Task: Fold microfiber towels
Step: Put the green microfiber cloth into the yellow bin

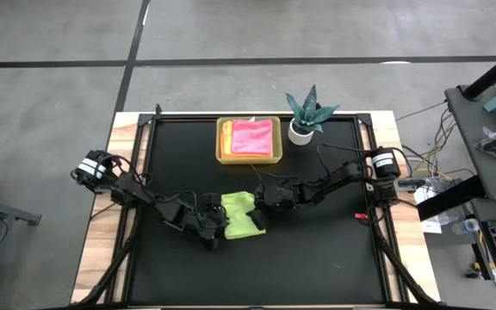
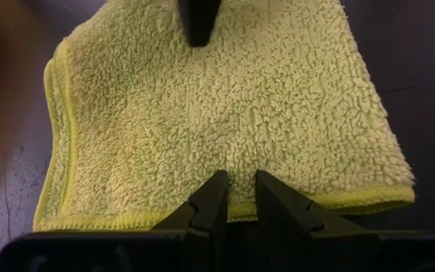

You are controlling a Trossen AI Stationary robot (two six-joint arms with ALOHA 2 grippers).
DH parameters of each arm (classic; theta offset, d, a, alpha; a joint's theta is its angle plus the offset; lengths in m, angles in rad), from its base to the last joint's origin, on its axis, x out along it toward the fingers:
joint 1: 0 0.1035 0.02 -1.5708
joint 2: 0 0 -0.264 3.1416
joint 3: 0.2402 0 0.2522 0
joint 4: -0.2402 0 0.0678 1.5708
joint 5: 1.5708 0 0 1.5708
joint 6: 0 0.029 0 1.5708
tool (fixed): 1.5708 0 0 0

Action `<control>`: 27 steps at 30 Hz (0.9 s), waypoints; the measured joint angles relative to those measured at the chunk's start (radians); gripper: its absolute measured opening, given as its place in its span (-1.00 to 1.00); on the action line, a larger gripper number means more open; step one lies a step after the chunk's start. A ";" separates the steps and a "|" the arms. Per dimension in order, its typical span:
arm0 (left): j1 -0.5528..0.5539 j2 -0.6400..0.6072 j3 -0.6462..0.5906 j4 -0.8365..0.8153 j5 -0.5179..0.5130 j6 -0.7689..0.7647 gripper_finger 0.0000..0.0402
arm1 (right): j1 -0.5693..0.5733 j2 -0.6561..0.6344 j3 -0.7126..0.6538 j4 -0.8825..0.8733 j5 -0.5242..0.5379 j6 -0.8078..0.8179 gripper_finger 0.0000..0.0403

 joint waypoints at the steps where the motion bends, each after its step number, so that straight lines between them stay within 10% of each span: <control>1: 0.000 0.000 0.000 0.001 -0.002 0.000 -0.71 | -0.001 0.000 -0.001 0.005 0.005 -0.004 -0.12; 12: 0.001 0.001 0.000 0.021 -0.008 -0.002 -0.71 | -0.004 0.002 -0.001 0.035 0.015 -0.088 -0.89; 27: 0.001 -0.164 0.003 -0.137 -0.020 0.079 -0.71 | -0.025 -0.089 0.000 -0.025 0.008 -0.161 -0.93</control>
